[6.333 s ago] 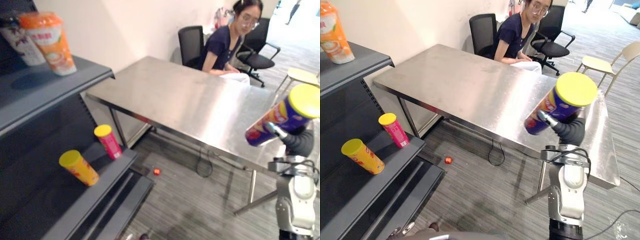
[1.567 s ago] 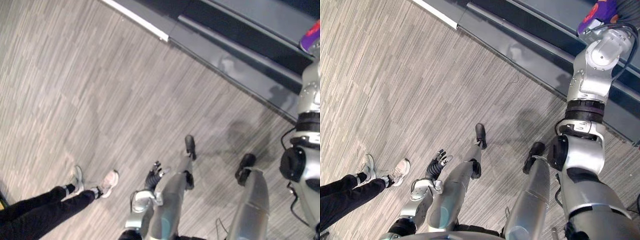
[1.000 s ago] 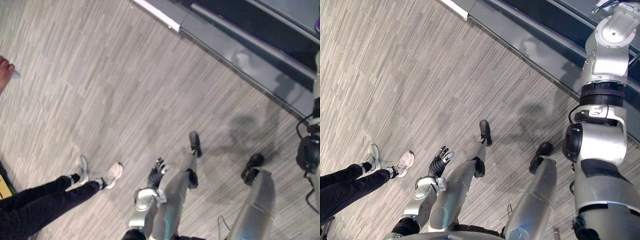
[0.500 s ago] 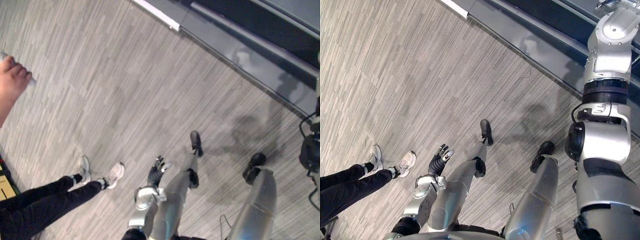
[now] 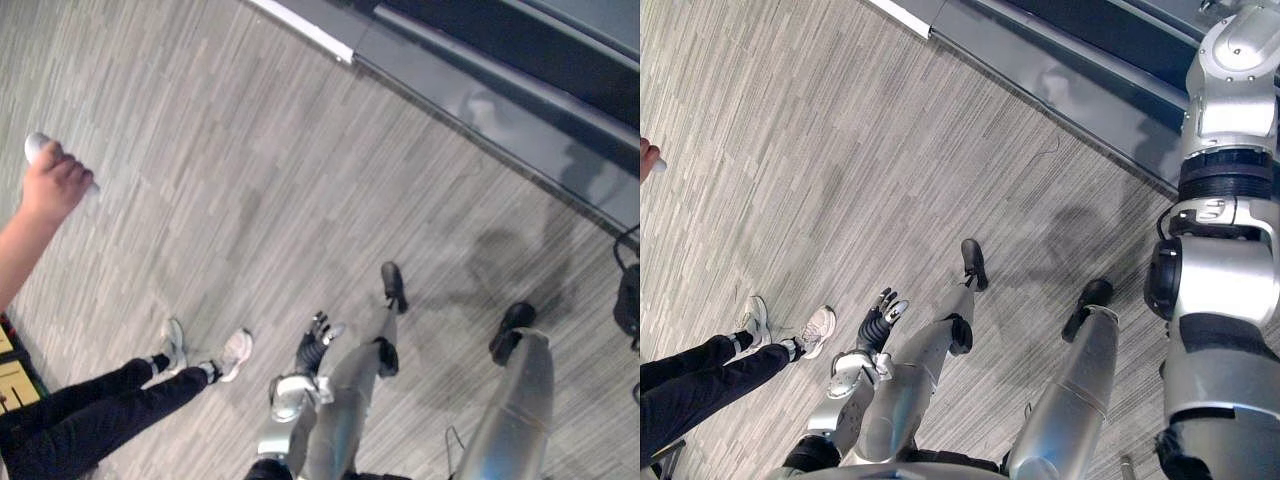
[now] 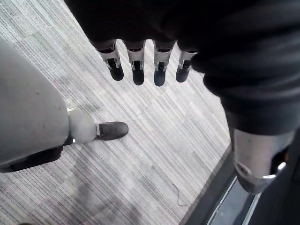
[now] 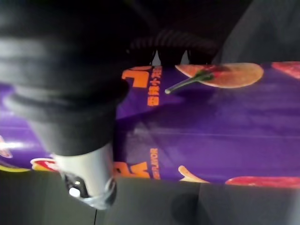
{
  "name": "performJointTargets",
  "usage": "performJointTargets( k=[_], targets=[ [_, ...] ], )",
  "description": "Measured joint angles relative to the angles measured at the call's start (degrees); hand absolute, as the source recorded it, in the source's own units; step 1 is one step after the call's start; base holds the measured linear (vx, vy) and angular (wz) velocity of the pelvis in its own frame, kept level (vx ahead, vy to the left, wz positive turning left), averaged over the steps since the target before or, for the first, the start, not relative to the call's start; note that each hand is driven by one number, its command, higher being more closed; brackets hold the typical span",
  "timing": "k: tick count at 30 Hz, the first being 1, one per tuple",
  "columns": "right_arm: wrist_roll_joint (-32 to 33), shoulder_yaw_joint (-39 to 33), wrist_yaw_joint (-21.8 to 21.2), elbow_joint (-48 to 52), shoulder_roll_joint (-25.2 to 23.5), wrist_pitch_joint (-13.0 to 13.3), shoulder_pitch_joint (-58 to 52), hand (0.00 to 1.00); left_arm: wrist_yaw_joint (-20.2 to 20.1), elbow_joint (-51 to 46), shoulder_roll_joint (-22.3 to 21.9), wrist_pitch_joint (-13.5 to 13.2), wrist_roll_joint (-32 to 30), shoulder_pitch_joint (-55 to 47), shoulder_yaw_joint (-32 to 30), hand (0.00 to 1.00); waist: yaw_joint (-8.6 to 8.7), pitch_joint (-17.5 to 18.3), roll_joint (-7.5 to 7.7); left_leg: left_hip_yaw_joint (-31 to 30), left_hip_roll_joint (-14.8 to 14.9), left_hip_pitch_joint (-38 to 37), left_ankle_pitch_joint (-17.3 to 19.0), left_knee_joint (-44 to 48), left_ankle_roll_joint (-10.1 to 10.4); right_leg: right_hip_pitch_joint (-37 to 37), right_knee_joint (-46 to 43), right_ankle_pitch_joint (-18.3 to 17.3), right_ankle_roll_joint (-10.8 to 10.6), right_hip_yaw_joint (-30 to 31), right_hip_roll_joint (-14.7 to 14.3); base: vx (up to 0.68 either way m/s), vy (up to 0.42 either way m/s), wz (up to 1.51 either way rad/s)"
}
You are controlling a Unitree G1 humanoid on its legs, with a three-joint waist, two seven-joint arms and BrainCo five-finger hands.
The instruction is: Put the gum and the chips on the shelf.
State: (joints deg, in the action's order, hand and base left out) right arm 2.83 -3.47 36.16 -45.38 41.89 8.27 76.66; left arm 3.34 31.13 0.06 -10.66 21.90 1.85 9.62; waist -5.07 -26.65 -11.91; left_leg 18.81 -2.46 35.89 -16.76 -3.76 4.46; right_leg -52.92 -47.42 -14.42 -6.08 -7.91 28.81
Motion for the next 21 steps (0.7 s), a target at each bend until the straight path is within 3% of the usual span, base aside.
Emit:
performJointTargets(
  k=[6,7,14,21],
  targets=[
    [0.0,0.1,0.1,0.0,0.1,0.9,0.0,1.0,0.0,0.0,0.0,0.0,0.5,0.0,1.0,0.0,0.07,0.0,0.0,1.1,-0.4,0.0,0.0,0.1,0.0,-0.9,-0.4,0.1,-0.2,1.4,0.1,-0.05,-0.037,-0.03],
    [0.0,0.1,0.1,-0.1,0.1,0.8,0.0,0.0,0.0,0.0,0.0,0.0,0.5,0.0,1.1,0.0,0.08,0.0,0.0,1.1,-0.4,0.0,0.0,0.2,0.0,-1.0,-0.5,0.1,-0.2,1.4,0.1,-0.04,-0.032,0.0],
    [2.2,1.7,-0.1,-6.6,0.0,-2.2,-2.6,0.0,0.0,0.1,-0.2,0.0,0.5,0.0,1.3,0.0,0.05,0.0,0.0,1.4,-0.4,0.0,0.1,0.0,0.0,-1.4,-0.6,0.2,-0.2,1.8,0.0,-0.05,-0.037,-0.01],
    [2.2,1.7,0.0,-6.8,0.0,-2.4,-2.7,0.0,0.0,0.1,-0.2,0.0,0.5,0.0,1.3,0.0,0.12,0.0,0.0,1.6,-0.1,0.0,-0.4,0.3,0.0,-1.5,-0.6,0.2,-0.3,2.2,-0.5,-0.04,-0.046,-0.04]
  ],
)
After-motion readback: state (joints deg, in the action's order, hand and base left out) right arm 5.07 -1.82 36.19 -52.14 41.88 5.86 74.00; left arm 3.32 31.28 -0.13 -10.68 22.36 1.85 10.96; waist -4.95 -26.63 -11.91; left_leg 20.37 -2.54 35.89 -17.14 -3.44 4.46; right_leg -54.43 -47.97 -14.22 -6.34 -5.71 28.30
